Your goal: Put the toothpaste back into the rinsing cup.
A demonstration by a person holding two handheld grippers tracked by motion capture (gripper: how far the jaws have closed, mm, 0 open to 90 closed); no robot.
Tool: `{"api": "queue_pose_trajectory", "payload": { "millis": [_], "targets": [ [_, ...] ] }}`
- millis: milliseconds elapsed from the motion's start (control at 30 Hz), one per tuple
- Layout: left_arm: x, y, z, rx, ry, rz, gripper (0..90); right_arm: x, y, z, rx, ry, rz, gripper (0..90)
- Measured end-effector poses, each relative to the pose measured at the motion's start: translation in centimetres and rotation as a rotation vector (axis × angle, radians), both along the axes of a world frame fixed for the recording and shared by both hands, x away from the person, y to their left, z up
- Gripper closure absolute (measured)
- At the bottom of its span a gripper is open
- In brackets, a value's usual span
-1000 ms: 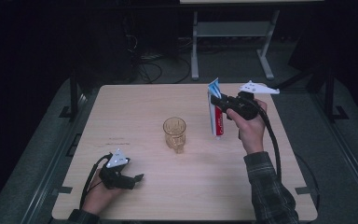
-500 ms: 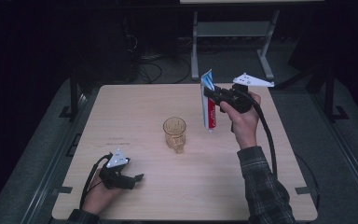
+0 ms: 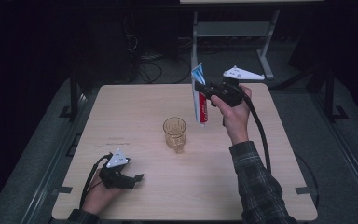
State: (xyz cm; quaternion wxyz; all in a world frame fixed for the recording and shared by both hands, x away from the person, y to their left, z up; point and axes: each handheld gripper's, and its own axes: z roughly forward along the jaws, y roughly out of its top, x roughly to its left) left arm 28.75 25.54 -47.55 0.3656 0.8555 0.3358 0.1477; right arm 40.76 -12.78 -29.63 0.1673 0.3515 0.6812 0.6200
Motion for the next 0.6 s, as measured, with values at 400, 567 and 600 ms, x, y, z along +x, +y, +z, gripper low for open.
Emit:
{"api": "queue_pose_trajectory", "payload": {
  "millis": [400,567,600],
  "targets": [
    [0.0,0.0,0.0,0.001,0.0,0.0,13.2,0.7,2.1,0.4,0.007,-0.011,0.03,70.4],
    [0.0,0.0,0.0,0.001,0.0,0.0,13.2,1.0,3.2,0.5,-0.002,-0.008,0.046,70.4],
    [0.0,0.0,0.0,0.002,-0.001,0.0,13.2,1.1,3.5,0.6,-0.006,-0.009,0.049,70.4]
  ]
}}
